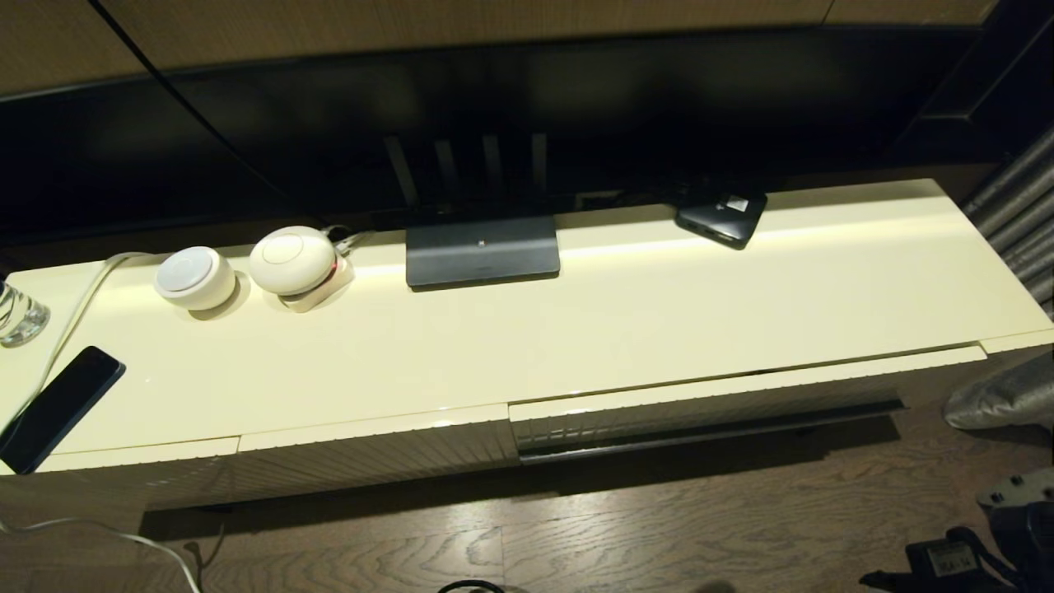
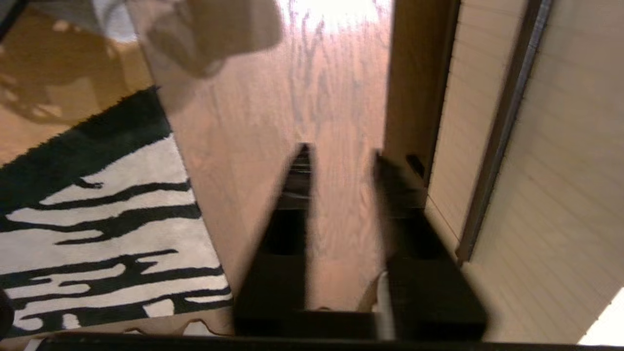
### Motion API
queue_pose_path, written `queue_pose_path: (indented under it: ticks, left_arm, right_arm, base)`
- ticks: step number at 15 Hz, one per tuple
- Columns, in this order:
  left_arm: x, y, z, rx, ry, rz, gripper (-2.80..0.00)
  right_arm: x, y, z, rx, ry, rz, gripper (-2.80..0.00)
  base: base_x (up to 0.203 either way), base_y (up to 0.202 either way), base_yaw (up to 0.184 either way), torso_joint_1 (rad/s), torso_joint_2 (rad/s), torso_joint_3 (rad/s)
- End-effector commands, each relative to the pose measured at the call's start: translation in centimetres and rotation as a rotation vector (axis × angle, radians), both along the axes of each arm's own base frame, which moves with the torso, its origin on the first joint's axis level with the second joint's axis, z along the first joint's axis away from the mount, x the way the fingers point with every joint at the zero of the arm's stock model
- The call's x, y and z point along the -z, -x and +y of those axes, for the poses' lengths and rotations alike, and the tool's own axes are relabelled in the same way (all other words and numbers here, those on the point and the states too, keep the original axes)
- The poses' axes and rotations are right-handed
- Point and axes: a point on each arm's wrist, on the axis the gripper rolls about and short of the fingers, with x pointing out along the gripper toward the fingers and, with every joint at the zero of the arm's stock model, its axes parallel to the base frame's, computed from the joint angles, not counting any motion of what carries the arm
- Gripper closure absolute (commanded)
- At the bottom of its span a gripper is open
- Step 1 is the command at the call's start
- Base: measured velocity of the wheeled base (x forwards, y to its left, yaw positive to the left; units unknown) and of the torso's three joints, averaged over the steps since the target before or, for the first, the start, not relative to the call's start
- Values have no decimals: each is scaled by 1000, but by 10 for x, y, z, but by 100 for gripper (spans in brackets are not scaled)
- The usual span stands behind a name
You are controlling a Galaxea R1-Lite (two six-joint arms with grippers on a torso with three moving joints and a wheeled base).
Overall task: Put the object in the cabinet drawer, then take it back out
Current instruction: Open the drawer
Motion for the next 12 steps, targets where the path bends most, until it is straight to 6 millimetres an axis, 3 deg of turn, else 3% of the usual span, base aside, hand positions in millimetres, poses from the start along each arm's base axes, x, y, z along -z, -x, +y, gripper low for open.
queue_pose_path:
  ticks: [1, 12]
  left_arm:
    - [1, 0, 0, -1, 0, 4, 0]
    - [1, 0, 0, -1, 0, 4, 0]
  right_arm:
    - [16, -12, 5, -12, 36, 76, -280]
    - [38, -42, 18, -107, 93, 164, -280]
  base:
    - [0, 0, 0, 0, 0, 0]
    - [0, 0, 0, 0, 0, 0]
